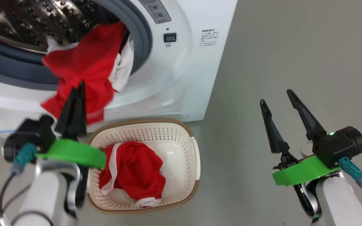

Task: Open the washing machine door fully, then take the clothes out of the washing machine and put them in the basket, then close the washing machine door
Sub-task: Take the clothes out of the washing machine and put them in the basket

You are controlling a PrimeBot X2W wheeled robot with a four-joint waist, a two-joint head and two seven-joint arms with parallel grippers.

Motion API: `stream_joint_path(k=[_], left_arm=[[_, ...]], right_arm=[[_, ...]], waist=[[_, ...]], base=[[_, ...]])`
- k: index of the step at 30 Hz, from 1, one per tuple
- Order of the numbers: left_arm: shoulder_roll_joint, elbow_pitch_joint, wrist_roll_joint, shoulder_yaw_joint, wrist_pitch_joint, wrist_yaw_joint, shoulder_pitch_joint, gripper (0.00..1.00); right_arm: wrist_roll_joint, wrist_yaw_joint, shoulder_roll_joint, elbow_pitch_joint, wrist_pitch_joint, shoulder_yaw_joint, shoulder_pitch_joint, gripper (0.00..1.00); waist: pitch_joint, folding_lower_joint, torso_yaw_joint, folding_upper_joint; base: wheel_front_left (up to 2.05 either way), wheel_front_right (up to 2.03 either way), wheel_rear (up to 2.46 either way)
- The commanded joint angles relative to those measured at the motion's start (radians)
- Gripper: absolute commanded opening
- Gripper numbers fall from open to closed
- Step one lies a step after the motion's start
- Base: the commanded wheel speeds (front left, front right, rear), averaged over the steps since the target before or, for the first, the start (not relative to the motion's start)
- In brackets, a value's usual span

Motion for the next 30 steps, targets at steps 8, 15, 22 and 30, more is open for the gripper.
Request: stream_joint_path(k=[8,15,22,30], left_arm=[[0.008,-0.201,-0.025,0.014,0.109,0.051,0.185,0.00],[-0.032,-0.226,-0.064,-0.026,0.152,0.053,0.276,0.00],[-0.064,-0.126,-0.093,-0.071,0.165,0.044,0.264,0.00],[-0.086,0.083,-0.130,-0.103,0.143,0.023,0.174,0.00]], right_arm=[[0.011,0.003,0.004,-0.034,-0.006,0.014,0.034,1.00],[0.014,0.003,0.005,-0.042,-0.006,0.018,0.031,1.00],[0.009,0.003,0.005,-0.045,-0.006,0.022,0.017,1.00],[0.002,0.003,0.005,-0.054,-0.006,0.028,-0.014,1.00]], waist=[[-0.015,0.0000,-0.024,-0.0001],[0.017,0.0000,-0.036,-0.0001],[0.065,0.0000,-0.033,-0.0001],[0.141,0.0000,-0.030,-0.0001]], base=[[0.00,0.00,0.00],[0.00,0.00,0.00],[0.00,0.00,0.00],[0.00,0.00,0.00]])
